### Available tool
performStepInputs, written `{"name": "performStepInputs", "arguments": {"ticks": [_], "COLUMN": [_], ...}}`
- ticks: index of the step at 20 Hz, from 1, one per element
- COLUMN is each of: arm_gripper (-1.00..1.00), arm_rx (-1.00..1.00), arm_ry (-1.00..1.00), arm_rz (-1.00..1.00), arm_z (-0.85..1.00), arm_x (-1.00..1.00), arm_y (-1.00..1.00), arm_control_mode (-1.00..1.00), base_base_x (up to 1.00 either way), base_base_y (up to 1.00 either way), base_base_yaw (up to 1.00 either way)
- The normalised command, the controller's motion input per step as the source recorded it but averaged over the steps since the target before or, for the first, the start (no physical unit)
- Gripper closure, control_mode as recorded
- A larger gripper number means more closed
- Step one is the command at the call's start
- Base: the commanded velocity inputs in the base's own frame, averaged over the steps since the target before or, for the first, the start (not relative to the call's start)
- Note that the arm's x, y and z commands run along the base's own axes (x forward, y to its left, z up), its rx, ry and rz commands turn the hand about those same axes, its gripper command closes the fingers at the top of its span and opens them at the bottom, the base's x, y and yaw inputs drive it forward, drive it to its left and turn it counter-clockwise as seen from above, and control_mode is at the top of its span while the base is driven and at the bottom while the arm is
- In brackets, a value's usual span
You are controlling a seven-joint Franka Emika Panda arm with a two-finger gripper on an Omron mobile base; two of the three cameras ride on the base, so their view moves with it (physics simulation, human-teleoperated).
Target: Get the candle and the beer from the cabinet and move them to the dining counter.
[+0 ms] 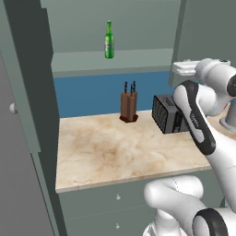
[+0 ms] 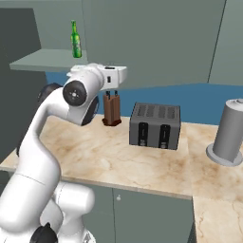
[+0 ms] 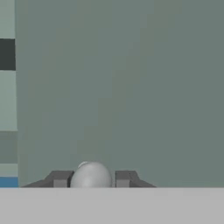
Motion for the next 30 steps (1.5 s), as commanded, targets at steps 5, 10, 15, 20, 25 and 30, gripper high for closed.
{"name": "performStepInputs", "arguments": {"ticks": [5, 10, 15, 20, 25, 30], "arm_gripper": [1.00, 1.00, 1.00, 1.00, 1.00, 1.00], "arm_rx": [0.01, 0.03, 0.05, 0.04, 0.01, 0.02], "arm_ry": [0.00, 0.00, 0.00, 0.00, 0.00, 0.00], "arm_rz": [0.01, 0.02, 0.03, 0.03, 0.00, 0.01], "arm_z": [0.00, 0.00, 0.00, 0.01, 0.01, 0.00], "arm_x": [-0.67, -0.67, -0.66, -0.70, -0.53, -0.58], "arm_y": [-0.69, -0.74, -0.80, -0.79, -0.69, -0.79], "arm_control_mode": [-1.00, -1.00, -1.00, -1.00, -1.00, -1.00], "base_base_x": [0.00, 0.00, 0.00, 0.00, 0.00, 0.00], "base_base_y": [0.00, 0.00, 0.00, 0.00, 0.00, 0.00], "base_base_yaw": [0.00, 0.00, 0.00, 0.00, 0.00, 0.00]}}
